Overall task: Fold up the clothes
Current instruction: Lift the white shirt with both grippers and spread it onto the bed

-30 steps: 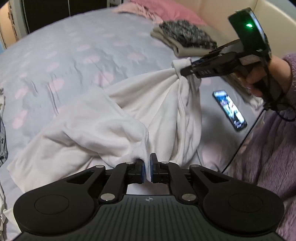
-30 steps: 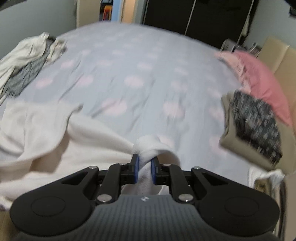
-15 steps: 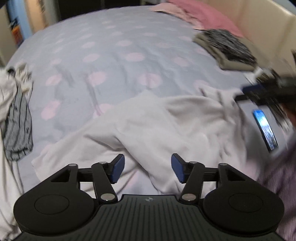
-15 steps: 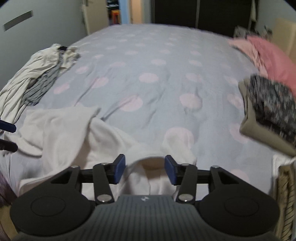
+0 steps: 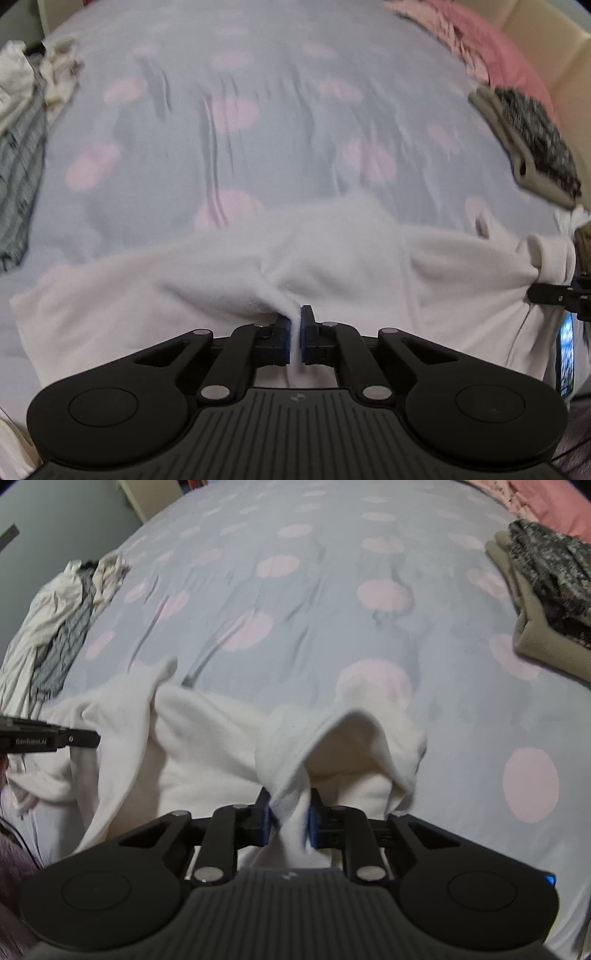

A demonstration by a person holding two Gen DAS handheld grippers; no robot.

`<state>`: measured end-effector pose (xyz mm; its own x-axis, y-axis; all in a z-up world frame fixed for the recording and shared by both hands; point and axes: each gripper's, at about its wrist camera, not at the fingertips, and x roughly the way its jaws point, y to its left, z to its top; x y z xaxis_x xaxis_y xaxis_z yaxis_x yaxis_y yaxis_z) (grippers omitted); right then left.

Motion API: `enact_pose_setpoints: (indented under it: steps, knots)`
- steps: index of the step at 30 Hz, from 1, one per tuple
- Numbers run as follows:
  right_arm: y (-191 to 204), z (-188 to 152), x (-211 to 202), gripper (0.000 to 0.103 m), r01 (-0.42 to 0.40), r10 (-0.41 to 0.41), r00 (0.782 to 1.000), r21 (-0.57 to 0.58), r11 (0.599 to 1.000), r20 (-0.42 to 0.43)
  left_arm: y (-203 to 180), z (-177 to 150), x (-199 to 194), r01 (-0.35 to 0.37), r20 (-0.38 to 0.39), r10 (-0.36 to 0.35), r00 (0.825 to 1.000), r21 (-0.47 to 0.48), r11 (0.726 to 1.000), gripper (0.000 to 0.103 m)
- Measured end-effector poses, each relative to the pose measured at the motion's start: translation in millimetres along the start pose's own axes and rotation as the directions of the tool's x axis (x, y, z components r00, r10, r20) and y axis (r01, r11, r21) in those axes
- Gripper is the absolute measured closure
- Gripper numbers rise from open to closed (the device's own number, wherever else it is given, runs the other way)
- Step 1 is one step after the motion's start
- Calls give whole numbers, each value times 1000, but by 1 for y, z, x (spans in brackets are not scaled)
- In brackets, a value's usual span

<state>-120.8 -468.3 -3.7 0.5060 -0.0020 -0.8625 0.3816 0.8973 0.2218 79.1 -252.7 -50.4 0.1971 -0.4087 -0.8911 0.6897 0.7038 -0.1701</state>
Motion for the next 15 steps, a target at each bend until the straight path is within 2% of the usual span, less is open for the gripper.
enact_pose_setpoints:
  steps: [2,4,7,9,10,12,14,15]
  knots:
    - [0,9,-9,84,8,-8,999,3,1000,42,2,11,-24,1,97,1,995,-19,1000,100]
    - [2,22,-22,85,20,-19,994,-2,1000,108,4,23,-52,13,202,-3,979,-48,999,100]
    - [7,45,-49,85,32,-30,972,-6,999,235,9,37,-108,38,373,-7,928,-75,996,100]
    - [9,60,-70,85,29,-27,942,1,1000,334,13,40,-148,65,472,-18,882,-83,994,100]
    - [10,65,-82,85,25,-27,922,8,1000,387,15,42,-167,78,518,-22,855,-86,993,100]
    - [10,74,-104,85,18,-26,873,21,1000,488,16,43,-197,88,575,-31,817,-72,994,100]
    - [10,77,-125,85,7,-19,821,24,1000,571,15,45,-216,99,600,-51,799,-47,994,101]
    - [9,76,-130,85,5,-15,815,18,1000,579,13,43,-221,97,594,-57,802,-36,995,100]
